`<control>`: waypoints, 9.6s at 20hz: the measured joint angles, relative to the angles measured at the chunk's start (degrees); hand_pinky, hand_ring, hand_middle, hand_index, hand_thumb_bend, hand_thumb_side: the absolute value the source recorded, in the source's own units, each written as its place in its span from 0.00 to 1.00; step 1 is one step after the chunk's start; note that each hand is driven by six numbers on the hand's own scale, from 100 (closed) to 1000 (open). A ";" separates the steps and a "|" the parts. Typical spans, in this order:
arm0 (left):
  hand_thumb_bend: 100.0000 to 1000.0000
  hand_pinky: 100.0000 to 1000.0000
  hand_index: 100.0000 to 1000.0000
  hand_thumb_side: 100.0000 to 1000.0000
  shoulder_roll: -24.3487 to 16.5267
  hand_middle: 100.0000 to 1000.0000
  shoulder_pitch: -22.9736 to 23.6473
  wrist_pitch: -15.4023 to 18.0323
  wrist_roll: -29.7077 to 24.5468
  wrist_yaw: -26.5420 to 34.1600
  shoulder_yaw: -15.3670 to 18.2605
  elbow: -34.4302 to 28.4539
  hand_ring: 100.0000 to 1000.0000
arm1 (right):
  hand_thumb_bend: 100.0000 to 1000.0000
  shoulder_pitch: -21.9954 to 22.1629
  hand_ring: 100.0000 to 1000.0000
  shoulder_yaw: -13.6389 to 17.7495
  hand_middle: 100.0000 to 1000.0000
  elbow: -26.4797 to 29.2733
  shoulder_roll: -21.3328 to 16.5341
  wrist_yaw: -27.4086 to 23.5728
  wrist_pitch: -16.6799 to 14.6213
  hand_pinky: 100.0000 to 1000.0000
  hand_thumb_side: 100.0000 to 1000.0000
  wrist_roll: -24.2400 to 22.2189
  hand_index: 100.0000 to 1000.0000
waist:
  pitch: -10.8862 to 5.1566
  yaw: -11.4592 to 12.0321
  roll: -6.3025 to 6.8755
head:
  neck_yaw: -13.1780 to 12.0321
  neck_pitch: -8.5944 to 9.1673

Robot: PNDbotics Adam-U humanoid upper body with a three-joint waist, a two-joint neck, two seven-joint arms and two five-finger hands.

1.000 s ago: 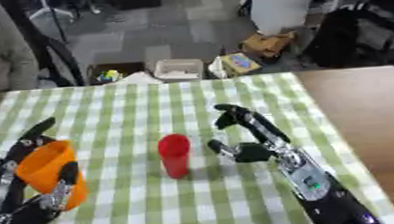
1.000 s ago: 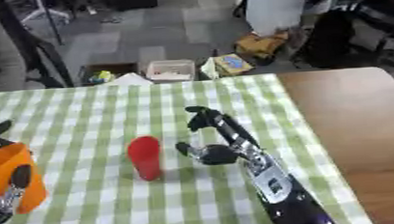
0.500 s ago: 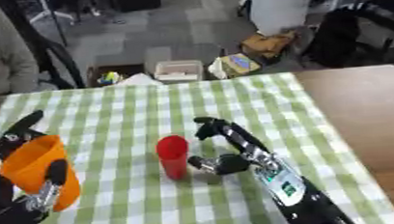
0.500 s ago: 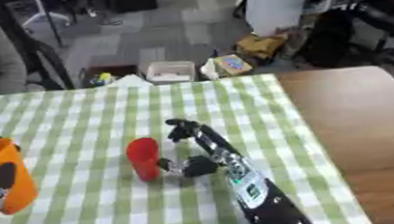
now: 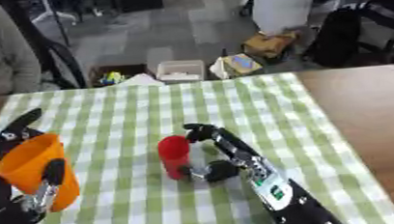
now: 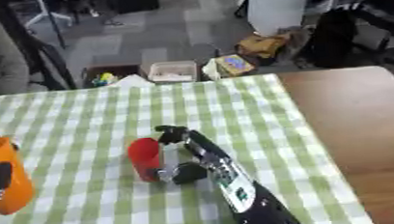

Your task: Pour the contents of one cup into another cup.

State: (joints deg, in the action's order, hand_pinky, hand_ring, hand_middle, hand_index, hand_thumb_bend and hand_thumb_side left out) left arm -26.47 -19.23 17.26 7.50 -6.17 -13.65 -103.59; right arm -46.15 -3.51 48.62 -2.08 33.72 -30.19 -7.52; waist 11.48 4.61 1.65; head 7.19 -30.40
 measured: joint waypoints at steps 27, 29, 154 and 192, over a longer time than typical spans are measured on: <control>0.00 0.00 0.93 0.45 0.37 0.47 -1.49 -0.38 -2.18 1.18 -1.72 -1.85 0.24 | 0.36 -1.08 0.58 1.21 0.46 -3.82 4.57 6.76 0.38 0.72 0.37 4.18 0.83 | -0.15 1.10 0.97 | 0.92 -0.29; 0.00 0.00 0.93 0.45 0.37 0.47 -1.54 -0.46 -2.28 1.32 -1.74 -1.96 0.24 | 0.29 -1.18 0.53 1.40 0.40 -3.89 4.85 7.05 0.52 0.70 0.34 4.95 0.79 | -0.16 1.20 1.06 | 1.00 -0.30; 0.18 0.00 0.70 0.00 -15.75 0.28 -22.24 9.14 -16.48 -31.99 -15.03 4.17 0.12 | 0.00 5.42 0.15 -22.98 0.04 12.08 5.43 -27.20 5.60 0.33 0.00 -22.61 0.41 | -0.66 -1.67 0.99 | 2.66 0.17; 0.35 0.00 0.68 0.03 -15.94 0.26 -22.16 12.71 -25.07 -40.92 -17.63 3.29 0.10 | 0.00 6.45 0.15 -22.26 0.03 11.78 4.92 -27.20 6.01 0.32 0.00 -22.72 0.41 | -1.27 -0.56 1.75 | 1.43 -5.30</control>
State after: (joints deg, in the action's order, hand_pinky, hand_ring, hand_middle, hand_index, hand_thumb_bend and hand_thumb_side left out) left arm -42.41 -41.40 29.96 -17.57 -47.09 -31.28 -100.29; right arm -39.70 -25.77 60.40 2.84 6.52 -24.18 -30.24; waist 10.22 4.05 3.40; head 8.62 -35.69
